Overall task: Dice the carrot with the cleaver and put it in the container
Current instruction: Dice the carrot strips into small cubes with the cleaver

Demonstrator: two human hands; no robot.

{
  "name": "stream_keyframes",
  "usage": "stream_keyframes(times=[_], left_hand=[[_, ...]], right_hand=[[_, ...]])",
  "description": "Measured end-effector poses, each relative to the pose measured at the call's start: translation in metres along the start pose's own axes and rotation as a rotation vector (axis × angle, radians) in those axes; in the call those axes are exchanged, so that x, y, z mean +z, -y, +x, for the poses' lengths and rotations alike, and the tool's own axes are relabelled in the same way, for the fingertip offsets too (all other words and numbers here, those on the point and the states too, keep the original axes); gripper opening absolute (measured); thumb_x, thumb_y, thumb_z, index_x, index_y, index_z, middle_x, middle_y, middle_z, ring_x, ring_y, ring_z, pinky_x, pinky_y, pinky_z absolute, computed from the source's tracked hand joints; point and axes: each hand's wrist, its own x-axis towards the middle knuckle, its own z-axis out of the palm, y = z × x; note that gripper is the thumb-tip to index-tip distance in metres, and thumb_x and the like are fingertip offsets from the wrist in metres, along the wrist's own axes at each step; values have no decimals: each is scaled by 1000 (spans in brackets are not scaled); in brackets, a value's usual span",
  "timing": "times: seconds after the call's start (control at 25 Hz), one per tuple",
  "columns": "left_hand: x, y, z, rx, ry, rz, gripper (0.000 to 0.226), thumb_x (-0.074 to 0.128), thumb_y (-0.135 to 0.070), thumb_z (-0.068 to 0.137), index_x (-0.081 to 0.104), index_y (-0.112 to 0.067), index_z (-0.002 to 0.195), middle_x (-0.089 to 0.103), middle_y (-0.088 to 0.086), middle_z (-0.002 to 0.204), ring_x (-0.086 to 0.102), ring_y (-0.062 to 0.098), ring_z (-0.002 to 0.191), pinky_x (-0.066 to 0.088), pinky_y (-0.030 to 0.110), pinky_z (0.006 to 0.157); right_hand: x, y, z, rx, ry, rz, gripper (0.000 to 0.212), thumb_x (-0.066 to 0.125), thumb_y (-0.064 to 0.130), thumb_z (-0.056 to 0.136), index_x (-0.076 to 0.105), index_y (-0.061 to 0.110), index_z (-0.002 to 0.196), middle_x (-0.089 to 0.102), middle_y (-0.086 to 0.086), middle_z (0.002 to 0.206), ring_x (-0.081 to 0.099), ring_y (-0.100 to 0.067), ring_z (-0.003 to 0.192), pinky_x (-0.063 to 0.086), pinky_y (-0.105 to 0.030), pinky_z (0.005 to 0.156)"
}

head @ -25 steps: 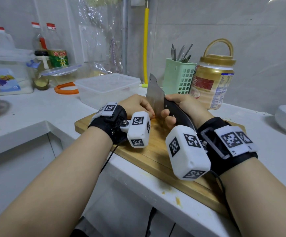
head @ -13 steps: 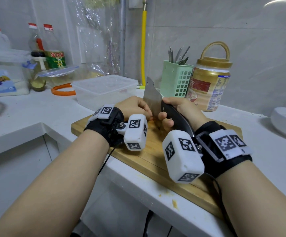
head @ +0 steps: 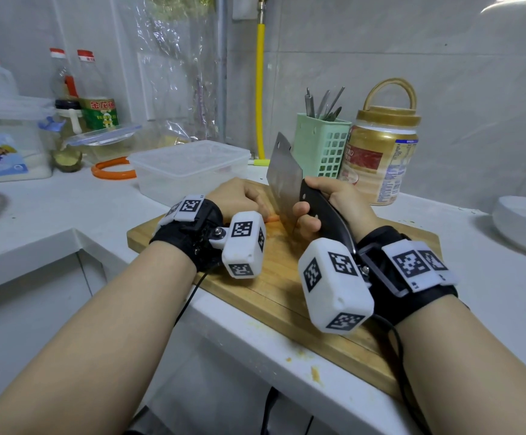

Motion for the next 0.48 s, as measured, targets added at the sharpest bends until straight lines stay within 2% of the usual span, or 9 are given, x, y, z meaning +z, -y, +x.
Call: stream_keyframes(times=[0.08,0.2,0.32,0.48], left_hand=[[0,2,-1,23,9,-38,7,78,-9,78,75,-5,83,68,-2,74,60,5,72,48,14,65],[0,4,1,43,25,-54,13,79,-10,77,75,-1,86,71,2,81,62,7,77,49,20,72],[0,5,2,44,25,-30,13,78,-11,78,75,-1,86,70,1,79,61,4,74,48,14,65],[0,4,2,43,31,-33,10,77,-9,79,75,-2,86,70,0,80,62,4,76,47,15,66]], right_hand=[[-1,1,-1,10,17,-7,23,46,29,97,36,11,109,43,-6,55,39,-14,29,32,-11,33],[0,0,0,14,29,-24,23,45,29,97,36,12,109,43,-6,54,37,-14,29,31,-11,33],[0,-1,0,12,26,-50,22,45,28,97,40,11,110,43,-6,54,38,-14,29,32,-11,34],[1,-2,1,10,22,-66,22,45,27,98,42,9,110,43,-7,56,39,-14,29,32,-12,33]])
